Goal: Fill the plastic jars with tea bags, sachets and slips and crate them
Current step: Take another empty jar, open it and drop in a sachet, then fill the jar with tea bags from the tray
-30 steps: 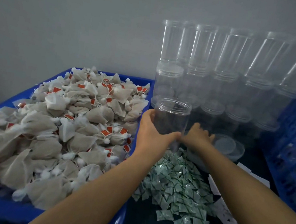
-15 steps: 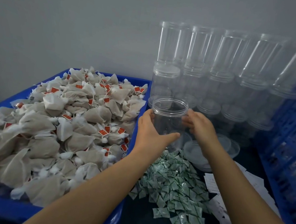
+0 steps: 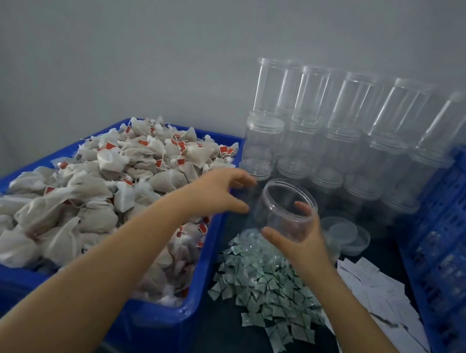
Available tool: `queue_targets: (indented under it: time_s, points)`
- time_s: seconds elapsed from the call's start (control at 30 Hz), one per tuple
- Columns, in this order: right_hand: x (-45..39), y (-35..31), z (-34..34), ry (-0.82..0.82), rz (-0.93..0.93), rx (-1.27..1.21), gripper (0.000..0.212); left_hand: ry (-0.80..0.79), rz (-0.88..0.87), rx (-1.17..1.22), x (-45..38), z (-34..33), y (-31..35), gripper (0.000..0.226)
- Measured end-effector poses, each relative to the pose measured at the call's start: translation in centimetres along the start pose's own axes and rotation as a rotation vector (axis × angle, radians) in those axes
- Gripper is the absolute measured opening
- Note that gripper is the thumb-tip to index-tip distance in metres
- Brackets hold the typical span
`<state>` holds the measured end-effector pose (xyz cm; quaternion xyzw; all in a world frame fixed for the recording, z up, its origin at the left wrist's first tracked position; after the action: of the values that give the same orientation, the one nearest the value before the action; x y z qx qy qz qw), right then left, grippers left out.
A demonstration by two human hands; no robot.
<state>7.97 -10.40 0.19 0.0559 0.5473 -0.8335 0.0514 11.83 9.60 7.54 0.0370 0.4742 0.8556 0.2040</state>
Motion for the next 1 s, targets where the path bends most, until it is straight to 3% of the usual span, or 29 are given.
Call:
queue_targets:
  time_s: [0.17, 0.27, 0.37, 0.6, 0.7, 0.83, 1.0]
  points:
    - [3.8, 0.9, -3.6, -0.135, -0.003, 0.034, 0.099, 0.566, 0.095, -0.245, 1.3, 4.7, -4.7, 0.046]
    - [5.5, 1.9, -5.3, -0.120, 0.033, 0.009, 0.085, 0.568, 0.213, -0.441, 2.0, 5.0, -8.3, 0.059]
    - [6.3, 2.8, -6.2, -0.073, 0.061, 0.030, 0.087, 0.557, 0.269, -0.549, 1.9, 4.8, -10.3, 0.064]
    - [7.0, 4.9, -7.0, -0.064, 0.114, 0.076, 0.093, 0.635, 0.231, -0.757, 1.5, 5.3, -11.6, 0.040]
    - [7.2, 5.3, -7.4, -0.069, 0.125, 0.100, 0.093, 0.672, 0.200, -0.768, 1.5, 5.2, -11.5, 0.019]
    - [7.2, 5.4, -7.6, -0.021, 0.145, 0.128, 0.092, 0.692, 0.159, -0.763, 1.7, 5.2, -11.4, 0.012]
    - [7.2, 5.5, -7.6, -0.015, 0.158, 0.124, 0.093, 0.770, 0.076, -0.481, 2.1, 5.3, -9.8, 0.009]
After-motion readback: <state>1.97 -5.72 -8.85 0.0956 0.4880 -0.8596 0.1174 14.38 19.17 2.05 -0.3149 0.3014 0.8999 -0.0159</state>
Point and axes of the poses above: each hand's wrist, its own x-axis away from the middle knuckle, its own z-axis out of the back of the hand, y = z × x, the point moved 1 cm from there along -x, towards the middle knuckle, and after that the axes turned 11 degrees about x, right-handed, at the moved point
